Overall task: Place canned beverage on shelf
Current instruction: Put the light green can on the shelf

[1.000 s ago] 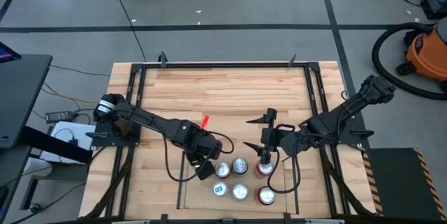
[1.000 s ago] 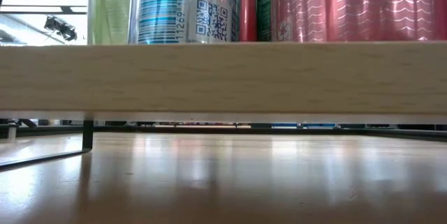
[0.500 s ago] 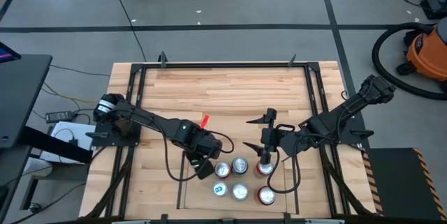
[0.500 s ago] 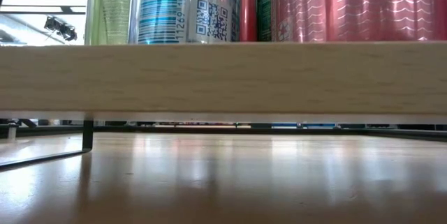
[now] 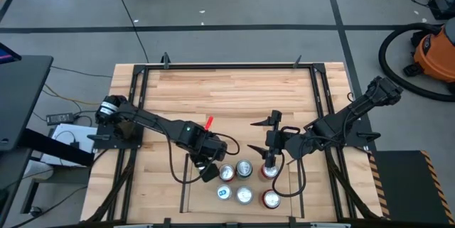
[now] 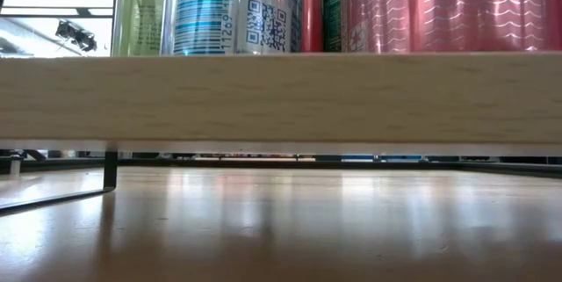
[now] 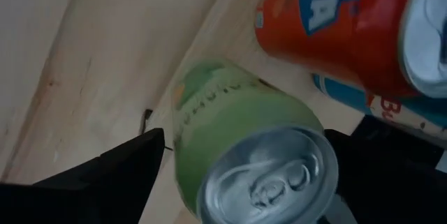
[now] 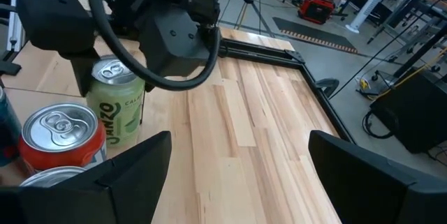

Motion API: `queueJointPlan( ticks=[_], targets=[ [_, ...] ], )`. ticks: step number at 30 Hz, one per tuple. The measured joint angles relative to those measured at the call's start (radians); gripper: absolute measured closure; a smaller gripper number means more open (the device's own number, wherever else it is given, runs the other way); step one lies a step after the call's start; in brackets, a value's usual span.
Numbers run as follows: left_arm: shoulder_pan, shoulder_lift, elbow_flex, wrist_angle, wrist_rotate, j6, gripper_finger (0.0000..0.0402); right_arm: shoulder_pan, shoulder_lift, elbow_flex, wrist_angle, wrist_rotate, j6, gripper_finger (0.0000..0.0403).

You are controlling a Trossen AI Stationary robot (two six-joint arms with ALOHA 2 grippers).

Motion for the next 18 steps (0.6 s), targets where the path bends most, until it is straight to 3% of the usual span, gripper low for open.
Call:
queueJointPlan(
  ticks=[18],
  targets=[
    [-0.002, -0.003, 0.119, -0.100, 0.007, 0.052, 0.0003, 0.000, 0.000, 0.000, 0.000, 0.000, 0.002, 0.0054]
  ],
)
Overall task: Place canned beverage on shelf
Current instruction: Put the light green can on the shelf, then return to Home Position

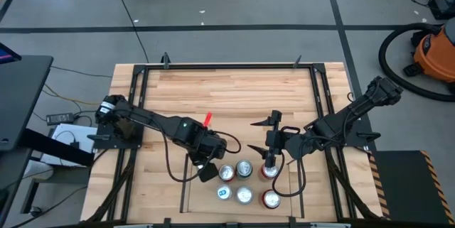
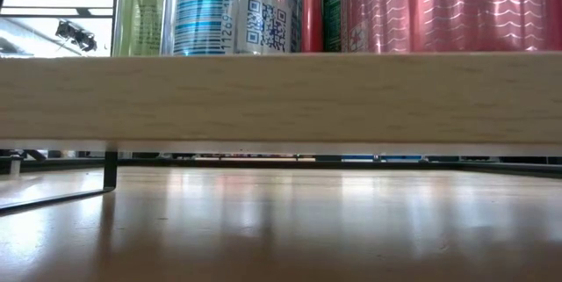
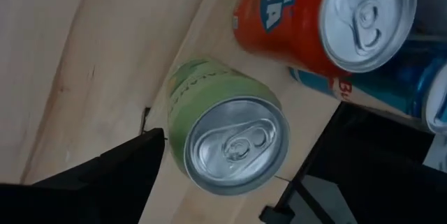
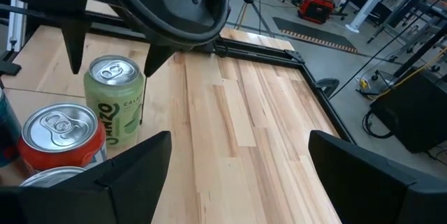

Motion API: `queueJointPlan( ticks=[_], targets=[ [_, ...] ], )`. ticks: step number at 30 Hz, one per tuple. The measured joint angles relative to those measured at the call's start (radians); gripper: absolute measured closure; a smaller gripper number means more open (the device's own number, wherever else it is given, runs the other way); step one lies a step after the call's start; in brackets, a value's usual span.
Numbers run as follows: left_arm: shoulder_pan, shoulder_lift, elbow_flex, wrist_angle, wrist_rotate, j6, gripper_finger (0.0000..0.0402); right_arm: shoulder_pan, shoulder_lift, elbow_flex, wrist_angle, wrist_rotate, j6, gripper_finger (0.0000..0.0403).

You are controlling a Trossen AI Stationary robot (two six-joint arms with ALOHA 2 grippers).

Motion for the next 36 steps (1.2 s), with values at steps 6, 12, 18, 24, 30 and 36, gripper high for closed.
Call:
queueJointPlan(
  ticks=[6, 12, 18, 24, 30, 36],
  targets=[
    [-0.013, 0.000, 0.000, -0.002, 0.032, 0.033, 0.0003, 0.000, 0.000, 0.000, -0.001, 0.000, 0.000, 0.0054],
    [-0.038, 0.000, 0.000, -0.010, 0.057, 0.006, 0.0003, 0.000, 0.000, 0.000, -0.001, 0.000, 0.000, 0.0054],
    [-0.053, 0.000, 0.000, -0.010, 0.078, -0.019, 0.0003, 0.000, 0.000, 0.000, -0.001, 0.000, 0.000, 0.0054],
    [-0.039, 0.000, 0.000, -0.040, 0.079, -0.016, 0.0003, 0.000, 0.000, 0.000, -0.001, 0.001, 0.000, 0.0054],
    [-0.015, 0.000, 0.000, -0.092, 0.050, 0.028, 0.0003, 0.000, 0.000, 0.000, -0.001, 0.001, 0.000, 0.0054],
    [-0.011, -0.018, 0.010, -0.092, -0.061, 0.095, 0.0003, 0.000, 0.000, 0.000, -0.007, 0.001, 0.000, 0.0054]
  ],
)
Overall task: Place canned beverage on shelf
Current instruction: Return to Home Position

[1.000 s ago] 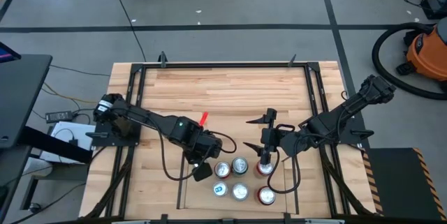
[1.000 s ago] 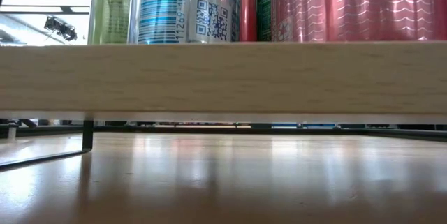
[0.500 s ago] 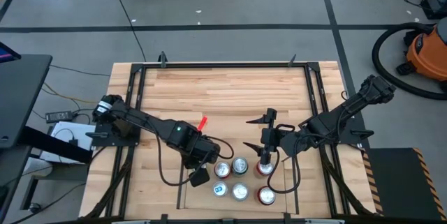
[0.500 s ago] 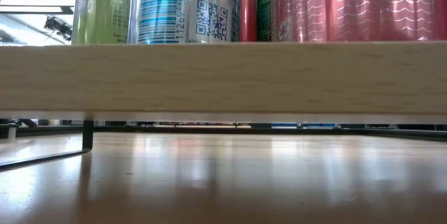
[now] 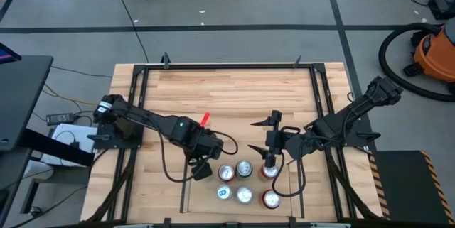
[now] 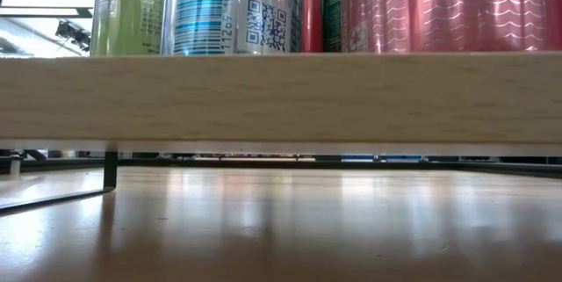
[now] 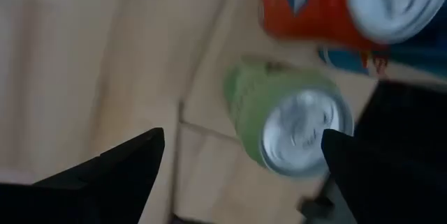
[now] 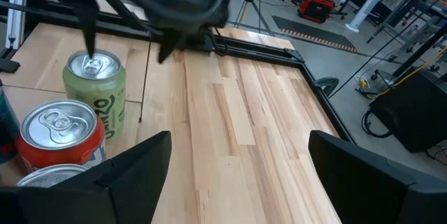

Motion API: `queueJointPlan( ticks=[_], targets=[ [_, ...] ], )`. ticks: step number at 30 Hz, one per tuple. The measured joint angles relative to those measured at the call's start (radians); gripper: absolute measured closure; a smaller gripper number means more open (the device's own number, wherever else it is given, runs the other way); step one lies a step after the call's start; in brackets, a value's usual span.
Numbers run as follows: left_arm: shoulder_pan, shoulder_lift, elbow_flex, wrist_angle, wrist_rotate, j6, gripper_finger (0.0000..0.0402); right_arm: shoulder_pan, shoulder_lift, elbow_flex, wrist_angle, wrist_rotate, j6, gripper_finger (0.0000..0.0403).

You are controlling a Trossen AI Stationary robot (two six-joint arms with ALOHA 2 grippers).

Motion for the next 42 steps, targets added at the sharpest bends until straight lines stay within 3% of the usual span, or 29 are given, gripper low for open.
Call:
queueJointPlan(
  ticks=[10, 15, 26, 35, 42],
  targets=[
    [-0.089, -0.010, 0.087, 0.054, -0.419, 0.281, 0.0003, 0.004, 0.000, 0.002, 0.014, 0.001, 0.049, 0.0054],
    [-0.168, -0.018, 0.086, 0.049, -0.553, 0.394, 0.0008, 0.021, -0.011, 0.003, 0.012, 0.012, 0.052, 0.0054],
    [-0.198, -0.162, 0.086, 0.115, -0.647, 0.521, 0.0051, 0.004, -0.130, -0.106, 0.032, -0.095, 0.118, 0.0054],
    [-0.191, -0.173, 0.086, 0.216, -0.646, 0.677, 0.0054, 0.000, -0.238, -0.184, 0.140, -0.069, 0.109, 0.0054],
    [-0.198, -0.177, 0.048, 0.299, -0.646, 0.703, 0.0054, 0.022, -0.259, -0.240, 0.237, -0.062, 0.101, 0.0054]
  ],
)
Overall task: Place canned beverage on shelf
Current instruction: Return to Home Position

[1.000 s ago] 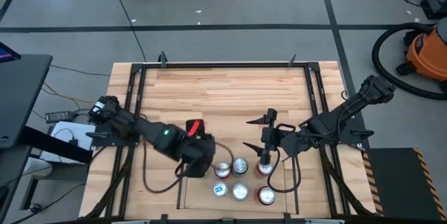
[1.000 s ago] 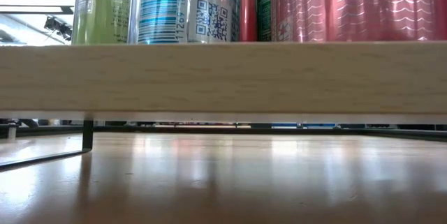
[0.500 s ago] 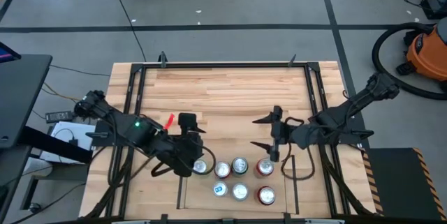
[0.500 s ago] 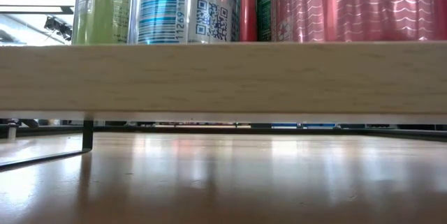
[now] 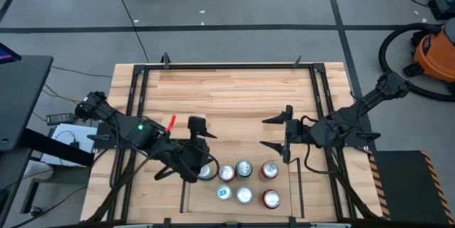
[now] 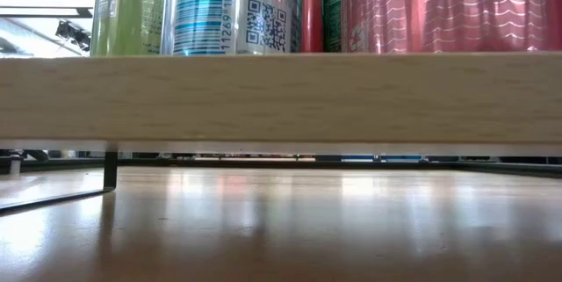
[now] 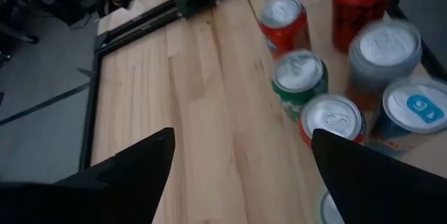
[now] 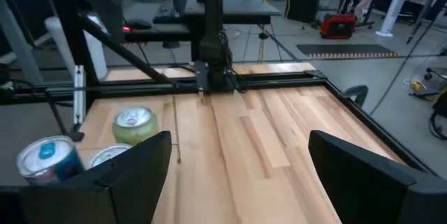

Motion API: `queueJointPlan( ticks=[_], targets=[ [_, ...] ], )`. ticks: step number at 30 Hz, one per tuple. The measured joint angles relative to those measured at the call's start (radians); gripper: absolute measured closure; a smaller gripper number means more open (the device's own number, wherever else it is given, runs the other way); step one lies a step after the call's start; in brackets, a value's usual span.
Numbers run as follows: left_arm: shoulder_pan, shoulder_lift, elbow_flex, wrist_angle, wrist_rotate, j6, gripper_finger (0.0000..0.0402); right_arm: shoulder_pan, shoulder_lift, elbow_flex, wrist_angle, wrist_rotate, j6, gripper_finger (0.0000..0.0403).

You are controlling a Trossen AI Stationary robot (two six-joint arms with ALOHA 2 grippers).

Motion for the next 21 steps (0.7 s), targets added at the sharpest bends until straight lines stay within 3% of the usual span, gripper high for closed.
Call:
queueJointPlan(
  ticks=[7, 15, 21],
  targets=[
    [0.015, -0.098, -0.238, 0.180, 0.005, 0.038, 0.0054, 0.013, -0.016, -0.030, 0.043, 0.043, -0.026, 0.0054],
    [0.051, -0.333, -0.538, 0.503, 0.011, 0.058, 0.0054, 0.013, -0.016, -0.030, 0.039, 0.021, -0.032, 0.0054],
    [0.058, -0.496, -0.745, 0.649, 0.011, 0.057, 0.0054, 0.013, -0.059, -0.030, 0.028, 0.020, -0.080, 0.0054]
  ],
)
